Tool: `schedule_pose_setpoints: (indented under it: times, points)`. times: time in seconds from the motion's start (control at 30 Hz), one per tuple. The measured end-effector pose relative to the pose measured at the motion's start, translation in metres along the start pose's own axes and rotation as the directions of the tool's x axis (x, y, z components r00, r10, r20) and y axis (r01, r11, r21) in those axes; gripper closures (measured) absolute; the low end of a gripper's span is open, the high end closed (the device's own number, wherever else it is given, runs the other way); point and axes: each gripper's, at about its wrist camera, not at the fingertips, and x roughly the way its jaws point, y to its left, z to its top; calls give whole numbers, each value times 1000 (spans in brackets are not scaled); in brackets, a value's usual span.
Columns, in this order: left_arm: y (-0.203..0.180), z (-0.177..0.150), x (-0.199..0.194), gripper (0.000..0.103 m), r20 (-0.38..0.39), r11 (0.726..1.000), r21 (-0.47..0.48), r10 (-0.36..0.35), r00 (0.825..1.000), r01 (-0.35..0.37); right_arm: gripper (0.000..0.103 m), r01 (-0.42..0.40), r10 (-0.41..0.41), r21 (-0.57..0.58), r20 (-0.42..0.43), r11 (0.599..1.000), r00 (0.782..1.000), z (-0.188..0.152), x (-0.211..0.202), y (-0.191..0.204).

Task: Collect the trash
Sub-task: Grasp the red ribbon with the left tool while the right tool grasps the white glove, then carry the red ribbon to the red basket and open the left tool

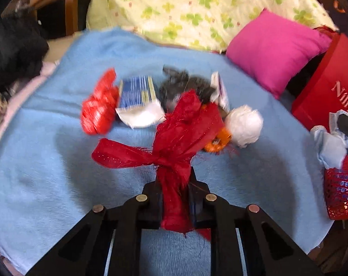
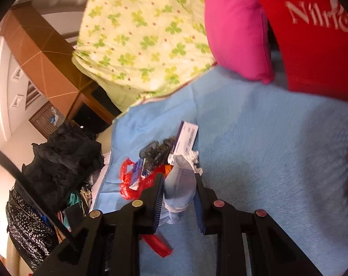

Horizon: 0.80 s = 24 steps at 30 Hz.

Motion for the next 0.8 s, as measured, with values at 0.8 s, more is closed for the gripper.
schedule_pose_setpoints:
  times: [0.8]
  points:
    - [-20, 1, -89, 85, 287, 981, 97, 134, 948, -168, 77, 47, -21, -213, 125, 976, 992, -10, -35, 39]
